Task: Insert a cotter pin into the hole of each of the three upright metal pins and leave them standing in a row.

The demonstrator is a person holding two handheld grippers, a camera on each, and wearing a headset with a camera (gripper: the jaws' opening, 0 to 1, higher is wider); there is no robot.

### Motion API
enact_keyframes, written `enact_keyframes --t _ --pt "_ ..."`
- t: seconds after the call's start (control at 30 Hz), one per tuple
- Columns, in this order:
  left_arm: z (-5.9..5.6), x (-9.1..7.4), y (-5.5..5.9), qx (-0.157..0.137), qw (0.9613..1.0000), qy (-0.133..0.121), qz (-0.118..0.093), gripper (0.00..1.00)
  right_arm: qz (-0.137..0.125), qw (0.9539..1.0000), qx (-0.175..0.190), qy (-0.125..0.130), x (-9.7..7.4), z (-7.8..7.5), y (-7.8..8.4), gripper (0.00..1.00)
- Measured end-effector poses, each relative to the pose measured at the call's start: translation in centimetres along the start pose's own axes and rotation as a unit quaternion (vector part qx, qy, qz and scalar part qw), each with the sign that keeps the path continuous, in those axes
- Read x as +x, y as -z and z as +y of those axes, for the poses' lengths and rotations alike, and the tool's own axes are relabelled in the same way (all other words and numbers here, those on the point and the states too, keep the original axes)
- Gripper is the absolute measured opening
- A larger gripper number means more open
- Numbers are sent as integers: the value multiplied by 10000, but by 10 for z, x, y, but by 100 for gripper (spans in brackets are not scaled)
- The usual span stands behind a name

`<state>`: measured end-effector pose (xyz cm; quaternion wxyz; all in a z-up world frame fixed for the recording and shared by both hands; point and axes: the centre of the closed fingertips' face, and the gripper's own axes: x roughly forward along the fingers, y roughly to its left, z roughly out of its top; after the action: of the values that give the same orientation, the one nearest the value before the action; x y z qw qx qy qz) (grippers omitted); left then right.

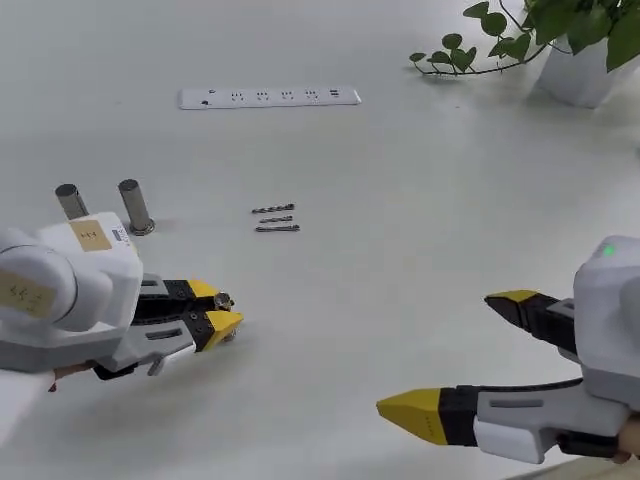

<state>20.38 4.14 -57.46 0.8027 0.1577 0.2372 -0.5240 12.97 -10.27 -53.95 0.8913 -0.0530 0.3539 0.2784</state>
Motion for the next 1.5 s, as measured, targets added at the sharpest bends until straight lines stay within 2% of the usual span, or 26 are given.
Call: enact_keyframes --t 0.07,0.13,0.43,0.63,0.73,0.8,0.9,1.03,1.1,1.17,1.2,1.27,1.33,1.4,1.5 --pt "0 0 3 -46 10000 7 29 6 -3 10000 3 8 0 0 0 96" --pt "0 1 2 -221 9997 12 -37 6 -11 10000 9 8 0 0 0 96" --pt "2 2 1 -313 9994 -29 -167 6 -12 10000 35 23 -1 0 0 96" --pt "1 1 1 -267 9994 -84 -218 6 -24 10000 50 41 -1 -1 -1 96" --pt "1 1 1 -302 9992 -95 -232 6 -18 10000 41 32 -1 0 0 96" --pt "0 0 3 -324 9993 -63 -164 8 -7 10000 30 29 -1 0 1 96" --pt "-3 -1 9 -257 9997 -29 -49 21 -16 10000 28 17 -1 1 0 96" --pt "-14 -6 10 -410 9989 181 -103 43 -23 10000 10 6 -2 2 -1 96" --pt "-20 -9 13 -379 9989 255 -64 51 -29 10000 1 -1 -1 2 -1 96" --pt "-21 -12 16 -394 9989 237 -5 59 -21 10000 -19 -5 -2 3 -1 96" --pt "-20 -14 18 -375 9992 131 1 64 -23 10000 -27 -9 -2 4 -1 96" --pt "-20 -19 20 -357 9993 80 -67 75 -22 10000 -31 -11 -2 5 0 96" --pt "-19 -22 20 -536 9984 13 -183 81 -23 10000 -29 -20 -2 5 0 96" --pt "-20 -25 19 -599 9978 -16 -285 86 5 10000 -33 -8 -2 4 1 96" --pt "-18 -28 16 -634 9970 -145 -410 99 29 10000 -46 14 -2 2 2 96"
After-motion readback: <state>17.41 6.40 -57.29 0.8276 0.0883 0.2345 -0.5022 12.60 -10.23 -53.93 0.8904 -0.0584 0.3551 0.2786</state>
